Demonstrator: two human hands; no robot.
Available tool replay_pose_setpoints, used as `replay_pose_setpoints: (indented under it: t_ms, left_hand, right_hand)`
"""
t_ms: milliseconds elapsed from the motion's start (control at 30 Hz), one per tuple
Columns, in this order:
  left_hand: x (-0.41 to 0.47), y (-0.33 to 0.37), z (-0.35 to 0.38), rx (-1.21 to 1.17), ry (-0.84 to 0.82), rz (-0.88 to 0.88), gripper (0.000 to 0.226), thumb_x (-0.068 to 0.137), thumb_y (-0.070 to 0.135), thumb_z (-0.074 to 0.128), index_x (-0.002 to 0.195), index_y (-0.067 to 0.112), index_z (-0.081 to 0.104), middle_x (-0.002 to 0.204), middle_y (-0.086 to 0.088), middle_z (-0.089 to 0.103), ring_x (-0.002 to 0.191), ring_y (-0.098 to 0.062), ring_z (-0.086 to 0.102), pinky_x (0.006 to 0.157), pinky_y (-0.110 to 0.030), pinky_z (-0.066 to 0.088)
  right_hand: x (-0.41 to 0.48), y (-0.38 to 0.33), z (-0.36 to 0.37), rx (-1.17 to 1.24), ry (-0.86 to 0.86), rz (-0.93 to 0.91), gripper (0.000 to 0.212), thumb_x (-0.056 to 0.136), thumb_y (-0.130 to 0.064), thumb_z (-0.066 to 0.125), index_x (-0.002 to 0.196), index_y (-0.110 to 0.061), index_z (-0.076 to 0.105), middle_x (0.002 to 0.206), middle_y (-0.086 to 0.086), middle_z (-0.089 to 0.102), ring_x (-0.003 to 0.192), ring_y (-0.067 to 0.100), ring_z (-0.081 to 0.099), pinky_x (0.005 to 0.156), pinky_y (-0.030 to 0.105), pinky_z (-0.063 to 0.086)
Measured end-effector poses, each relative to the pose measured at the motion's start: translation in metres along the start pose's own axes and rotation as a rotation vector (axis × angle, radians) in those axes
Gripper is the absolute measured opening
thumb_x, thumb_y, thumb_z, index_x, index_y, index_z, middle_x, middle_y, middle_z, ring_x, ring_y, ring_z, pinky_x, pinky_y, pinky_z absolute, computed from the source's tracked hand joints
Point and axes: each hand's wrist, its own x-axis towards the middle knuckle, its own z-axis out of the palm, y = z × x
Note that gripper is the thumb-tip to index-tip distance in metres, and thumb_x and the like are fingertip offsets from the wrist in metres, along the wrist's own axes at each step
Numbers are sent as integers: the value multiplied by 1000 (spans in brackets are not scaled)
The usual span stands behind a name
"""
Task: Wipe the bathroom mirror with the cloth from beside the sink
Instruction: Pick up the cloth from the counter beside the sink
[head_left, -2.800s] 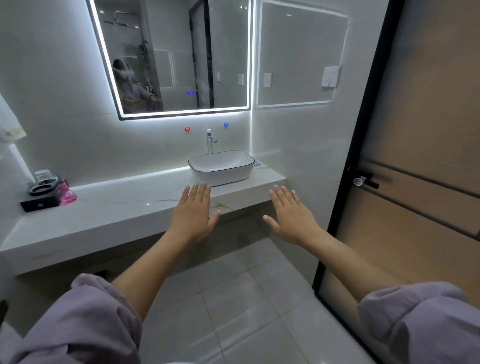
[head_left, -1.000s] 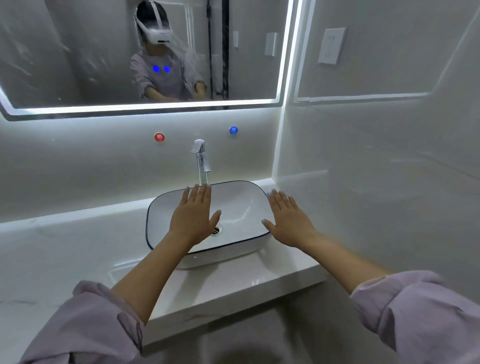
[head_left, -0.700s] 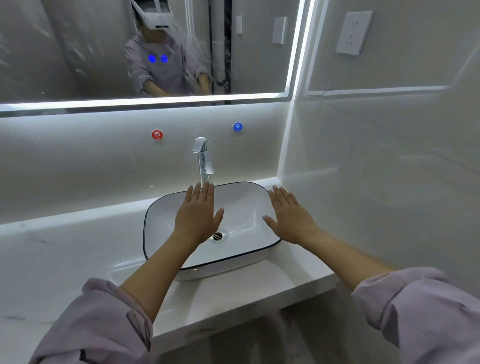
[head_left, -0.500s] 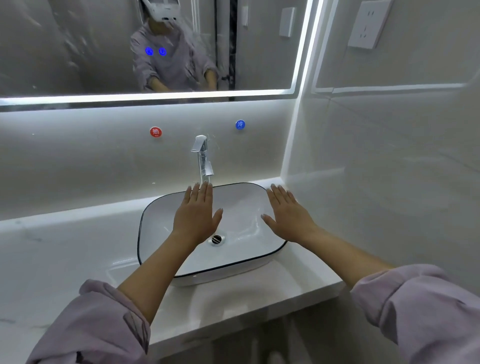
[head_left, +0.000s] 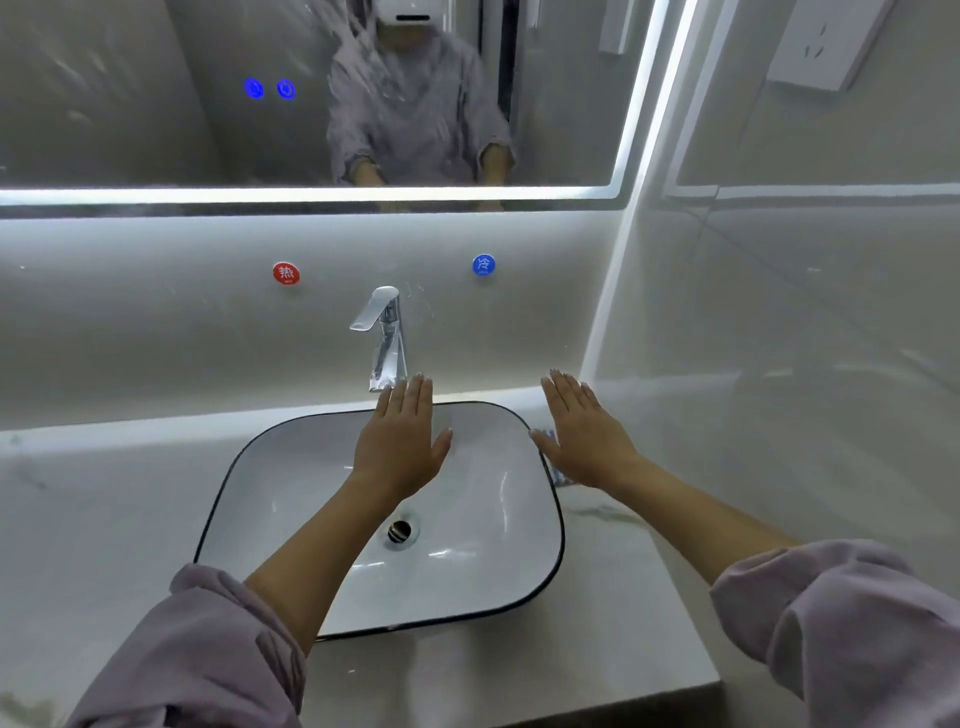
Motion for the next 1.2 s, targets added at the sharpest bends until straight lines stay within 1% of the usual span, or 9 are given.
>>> replay_pose_setpoints:
  t_ms: [133, 333, 467, 767, 967, 1067, 1200]
  left_hand:
    - [20, 19, 9, -12, -14, -37, 70, 100, 45, 25, 150, 4, 1, 160, -12, 5, 148, -25, 3, 119, -35, -3]
    - [45, 37, 22, -22, -44, -19, 70, 99, 47, 25, 150, 4, 2, 160, -12, 5, 148, -25, 3, 121, -36, 0]
    - [63, 44, 33, -20, -73, 18, 72, 99, 49, 25, 150, 5, 1, 160, -11, 5, 148, -25, 3, 120, -36, -1]
    - [106, 58, 59, 4, -144, 111, 74, 98, 53, 22, 151, 5, 3, 160, -11, 7, 148, -25, 5, 119, -38, -2]
    - [139, 70, 80, -13, -199, 179, 75, 97, 55, 23, 151, 6, 2, 160, -10, 7, 148, -24, 4, 119, -38, -2]
    - [156, 76, 92, -14, -238, 200, 77, 96, 57, 23, 151, 6, 4, 160, -10, 8, 148, -24, 5, 119, -39, -1]
    - [179, 83, 109, -15, -322, 220, 79, 96, 58, 22, 151, 5, 4, 160, -10, 8, 148, -25, 5, 120, -39, 0]
  right_hand:
    - [19, 29, 1, 11, 0, -25, 72, 101, -45, 31, 152, -4, -2, 161, 13, -5, 149, 23, -4, 121, 33, -3]
    - [31, 50, 13, 22, -17, -6, 72, 101, -45, 31, 152, -5, -1, 161, 13, -2, 149, 24, -2, 121, 35, -2]
    - [33, 64, 24, 71, -51, 52, 72, 101, -45, 30, 152, -5, -3, 161, 12, -6, 148, 23, -6, 119, 33, -6]
    - [32, 85, 52, 223, -136, 247, 73, 101, -46, 30, 152, -7, -5, 161, 10, -9, 148, 21, -7, 118, 32, -4]
    - [35, 98, 69, 316, -184, 347, 72, 101, -45, 32, 153, -8, -3, 162, 7, -6, 148, 18, -3, 118, 30, 4]
    - [42, 103, 78, 341, -206, 371, 71, 101, -44, 32, 153, -8, -2, 162, 7, -5, 148, 18, -2, 118, 30, 4]
    - [50, 110, 94, 366, -252, 407, 70, 101, -44, 32, 153, -9, -1, 162, 5, -3, 148, 17, 0, 118, 30, 7]
